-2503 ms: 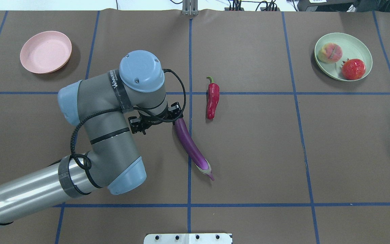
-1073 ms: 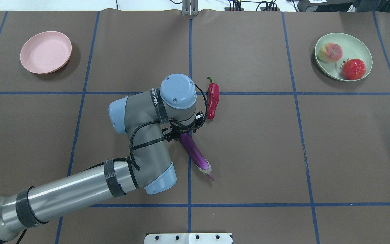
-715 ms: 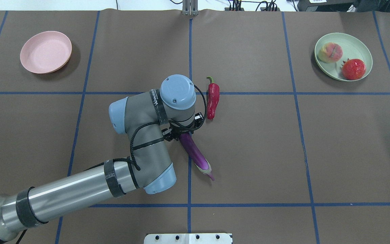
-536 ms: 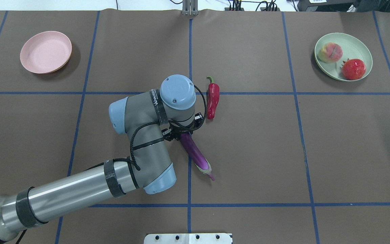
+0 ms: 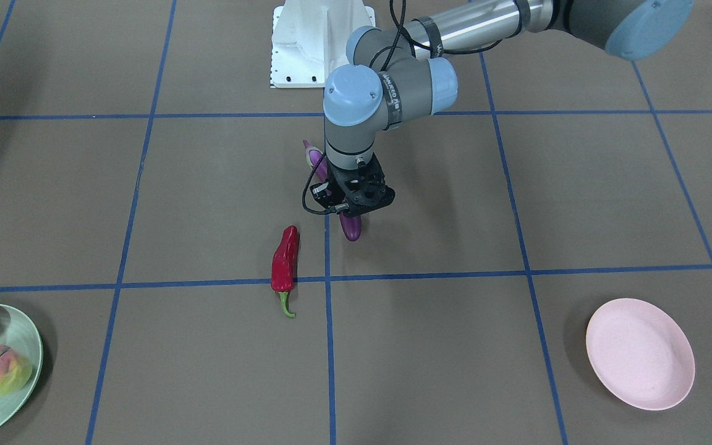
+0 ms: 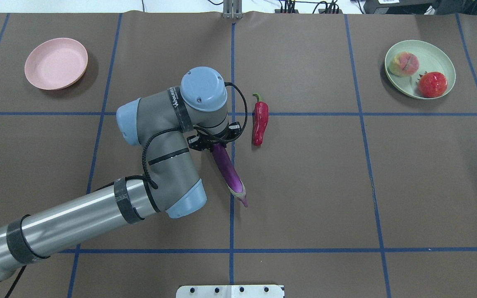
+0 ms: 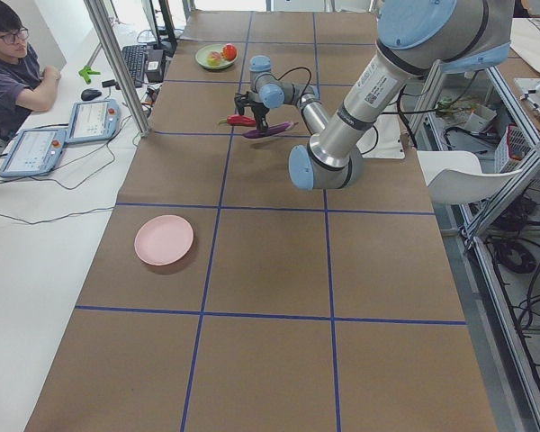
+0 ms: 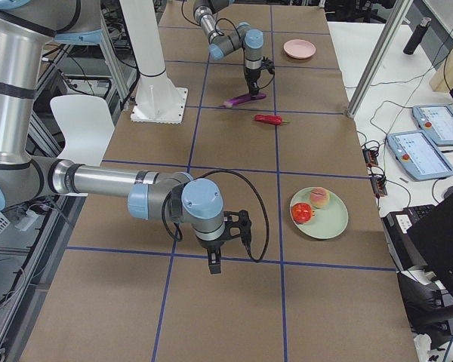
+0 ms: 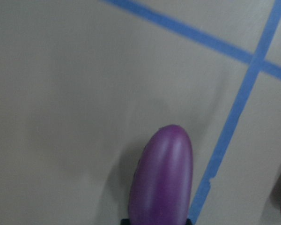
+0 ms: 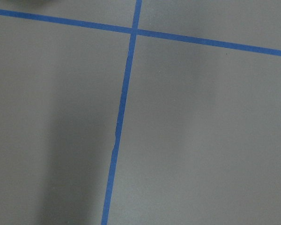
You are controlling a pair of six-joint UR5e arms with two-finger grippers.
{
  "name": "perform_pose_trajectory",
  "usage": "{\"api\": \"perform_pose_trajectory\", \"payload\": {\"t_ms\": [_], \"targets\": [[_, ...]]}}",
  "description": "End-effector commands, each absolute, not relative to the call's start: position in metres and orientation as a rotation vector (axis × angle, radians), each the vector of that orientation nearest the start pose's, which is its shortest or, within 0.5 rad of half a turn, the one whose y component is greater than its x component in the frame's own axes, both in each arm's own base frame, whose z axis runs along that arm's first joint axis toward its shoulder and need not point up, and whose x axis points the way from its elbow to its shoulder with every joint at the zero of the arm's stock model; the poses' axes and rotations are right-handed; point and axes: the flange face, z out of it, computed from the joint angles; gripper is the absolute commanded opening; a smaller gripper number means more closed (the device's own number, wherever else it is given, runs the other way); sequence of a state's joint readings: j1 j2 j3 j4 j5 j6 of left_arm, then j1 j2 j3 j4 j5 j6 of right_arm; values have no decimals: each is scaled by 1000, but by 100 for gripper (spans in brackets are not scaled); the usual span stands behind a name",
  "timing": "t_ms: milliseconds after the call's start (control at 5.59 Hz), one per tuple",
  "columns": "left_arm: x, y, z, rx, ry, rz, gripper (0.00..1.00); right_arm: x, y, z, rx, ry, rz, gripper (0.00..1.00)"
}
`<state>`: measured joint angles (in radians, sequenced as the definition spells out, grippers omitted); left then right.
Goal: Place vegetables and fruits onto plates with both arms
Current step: 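Carry the eggplant to the pink plate and release it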
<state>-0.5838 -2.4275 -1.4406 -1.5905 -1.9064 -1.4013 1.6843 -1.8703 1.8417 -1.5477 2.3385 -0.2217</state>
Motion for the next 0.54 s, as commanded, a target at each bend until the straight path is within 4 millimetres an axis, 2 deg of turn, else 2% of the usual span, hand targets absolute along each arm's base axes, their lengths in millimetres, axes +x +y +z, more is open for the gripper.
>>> {"api": "perform_pose_trajectory", "payload": {"t_ms": [0,179,358], "targets": [[470,-568,226,128,712,-74,0,105,-356,655,120,-759,-100,100],[411,-608,271,198,639,71,0,105,-356,656,118,-758,-102,100],[362,-644,322,243,548,270,0,105,-355,658,116,-759,-102,100]]}}
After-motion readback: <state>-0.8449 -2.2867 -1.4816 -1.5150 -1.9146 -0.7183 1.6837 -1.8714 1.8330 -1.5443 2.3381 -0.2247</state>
